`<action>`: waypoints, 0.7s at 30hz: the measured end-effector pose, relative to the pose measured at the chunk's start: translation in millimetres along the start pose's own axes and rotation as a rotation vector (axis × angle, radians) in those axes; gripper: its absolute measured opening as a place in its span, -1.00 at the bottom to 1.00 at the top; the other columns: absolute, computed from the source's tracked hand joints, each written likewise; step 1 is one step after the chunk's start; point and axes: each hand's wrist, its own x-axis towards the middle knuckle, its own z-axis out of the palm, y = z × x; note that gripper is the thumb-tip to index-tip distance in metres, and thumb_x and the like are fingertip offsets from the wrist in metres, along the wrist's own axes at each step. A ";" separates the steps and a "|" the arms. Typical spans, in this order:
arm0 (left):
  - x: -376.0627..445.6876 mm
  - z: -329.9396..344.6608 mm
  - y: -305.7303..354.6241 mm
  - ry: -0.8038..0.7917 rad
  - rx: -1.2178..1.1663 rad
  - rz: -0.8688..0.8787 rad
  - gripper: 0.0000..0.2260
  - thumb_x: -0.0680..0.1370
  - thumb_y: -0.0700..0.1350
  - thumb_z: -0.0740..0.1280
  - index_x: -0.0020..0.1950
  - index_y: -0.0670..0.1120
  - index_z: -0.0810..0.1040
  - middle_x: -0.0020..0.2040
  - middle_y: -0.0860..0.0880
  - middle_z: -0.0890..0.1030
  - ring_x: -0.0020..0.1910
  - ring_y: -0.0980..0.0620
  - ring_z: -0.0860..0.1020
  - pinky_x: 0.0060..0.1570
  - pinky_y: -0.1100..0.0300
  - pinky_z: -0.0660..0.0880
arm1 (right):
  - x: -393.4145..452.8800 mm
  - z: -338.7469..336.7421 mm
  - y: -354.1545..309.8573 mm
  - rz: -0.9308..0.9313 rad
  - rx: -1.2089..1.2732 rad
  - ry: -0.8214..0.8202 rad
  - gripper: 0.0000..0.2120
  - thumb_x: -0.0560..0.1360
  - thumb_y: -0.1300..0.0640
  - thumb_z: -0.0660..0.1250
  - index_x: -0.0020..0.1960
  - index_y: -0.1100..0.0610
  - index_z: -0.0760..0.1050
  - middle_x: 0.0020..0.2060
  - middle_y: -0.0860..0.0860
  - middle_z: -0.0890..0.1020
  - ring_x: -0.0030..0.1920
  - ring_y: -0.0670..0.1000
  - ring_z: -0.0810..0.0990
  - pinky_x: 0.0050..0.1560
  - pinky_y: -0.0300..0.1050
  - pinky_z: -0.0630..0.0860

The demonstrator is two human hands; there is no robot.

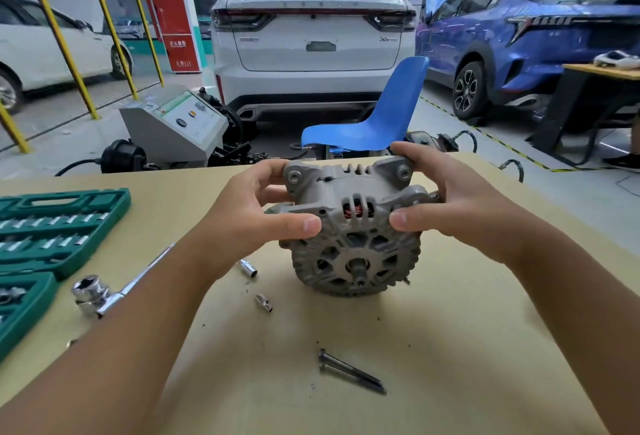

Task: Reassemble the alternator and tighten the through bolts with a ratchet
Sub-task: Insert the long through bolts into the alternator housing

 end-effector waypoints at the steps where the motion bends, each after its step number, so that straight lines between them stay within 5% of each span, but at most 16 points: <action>1: 0.5 1.9 1.1 0.026 0.050 0.005 -0.32 0.17 0.12 0.65 0.26 0.05 0.61 0.15 0.07 0.68 0.16 -0.03 0.66 -0.25 0.13 0.61 | -0.9 -0.1 -1.9 0.004 0.004 0.003 -0.02 0.16 -0.20 0.55 0.54 -0.20 0.32 0.37 -0.23 0.51 -0.23 -0.19 0.61 -0.34 -0.38 0.47; 5: 1.6 6.3 6.3 0.085 0.187 -0.012 -0.30 0.13 0.32 0.59 0.22 0.14 0.62 0.12 0.12 0.68 0.08 0.02 0.65 -0.06 0.03 0.66 | -1.4 10.2 0.8 0.000 0.115 0.118 -0.23 0.22 -0.28 0.46 0.42 -0.19 0.46 0.24 -0.18 0.61 -0.24 -0.20 0.61 -0.44 -0.37 0.37; 8: 1.2 4.3 13.2 0.067 0.282 -0.016 -0.30 0.14 0.39 0.55 0.22 0.18 0.61 0.07 0.17 0.66 -0.18 0.08 0.66 -0.25 0.26 0.58 | -0.8 19.7 4.5 -0.048 0.190 0.193 -0.26 0.21 -0.21 0.47 0.38 -0.10 0.51 0.20 -0.11 0.62 -0.23 -0.25 0.62 -0.40 -0.43 0.43; 10: 0.0 4.1 14.2 0.033 0.272 -0.023 -0.36 0.17 0.31 0.58 0.21 0.19 0.62 0.04 0.17 0.64 -0.26 0.08 0.65 -0.30 0.24 0.57 | -1.3 20.2 3.5 -0.057 0.181 0.194 -0.23 0.19 -0.19 0.50 0.39 -0.08 0.51 0.23 -0.09 0.61 -0.13 -0.18 0.65 -0.33 -0.38 0.50; 13: -4.1 3.2 11.5 -0.015 0.158 -0.028 -0.38 0.17 0.09 0.66 0.21 0.19 0.61 -0.04 0.07 0.67 -0.24 -0.06 0.64 -0.22 0.00 0.65 | -5.5 15.2 -0.3 -0.082 0.097 0.169 -0.10 0.09 -0.14 0.61 0.41 -0.08 0.48 0.26 -0.04 0.58 -0.03 0.17 0.72 -0.14 0.04 0.70; 15: -8.7 -2.4 10.2 -0.051 0.155 -0.012 -0.31 0.14 0.01 0.71 0.23 0.21 0.57 -0.13 0.01 0.68 -0.26 -0.14 0.63 -0.25 -0.06 0.62 | -10.9 12.1 -2.9 -0.126 0.023 0.122 -0.02 0.00 -0.11 0.69 0.39 -0.15 0.46 0.19 -0.05 0.58 -0.23 0.26 0.66 -0.21 0.17 0.67; 17: -15.8 -7.7 9.3 -0.091 0.155 0.012 -0.21 0.13 -0.05 0.75 0.29 0.18 0.51 -0.12 -0.08 0.67 -0.25 -0.25 0.63 -0.29 -0.14 0.62 | -18.3 6.4 -3.3 -0.177 -0.022 0.053 0.00 -0.03 -0.09 0.74 0.37 -0.21 0.44 0.01 -0.09 0.62 -0.42 0.25 0.45 -0.46 0.09 0.50; 19: -23.7 -6.2 9.8 -0.107 0.177 0.064 -0.16 0.13 -0.06 0.76 0.33 0.15 0.47 -0.06 -0.09 0.64 -0.24 -0.31 0.61 -0.32 -0.21 0.61 | -29.4 -1.3 -5.3 -0.200 -0.120 -0.007 0.05 -0.03 -0.12 0.75 0.39 -0.23 0.39 -0.12 -0.25 0.62 -0.47 0.00 0.34 -0.51 -0.12 0.37; 21: -29.0 0.4 12.5 -0.072 0.241 0.137 -0.15 0.12 -0.02 0.76 0.32 0.16 0.47 -0.13 -0.06 0.64 -0.25 -0.29 0.60 -0.32 -0.26 0.59 | -35.6 -6.5 -12.5 -0.174 -0.254 0.009 0.16 -0.09 -0.23 0.72 0.44 -0.34 0.30 0.09 -0.33 0.58 -0.42 -0.13 0.39 -0.38 -0.30 0.41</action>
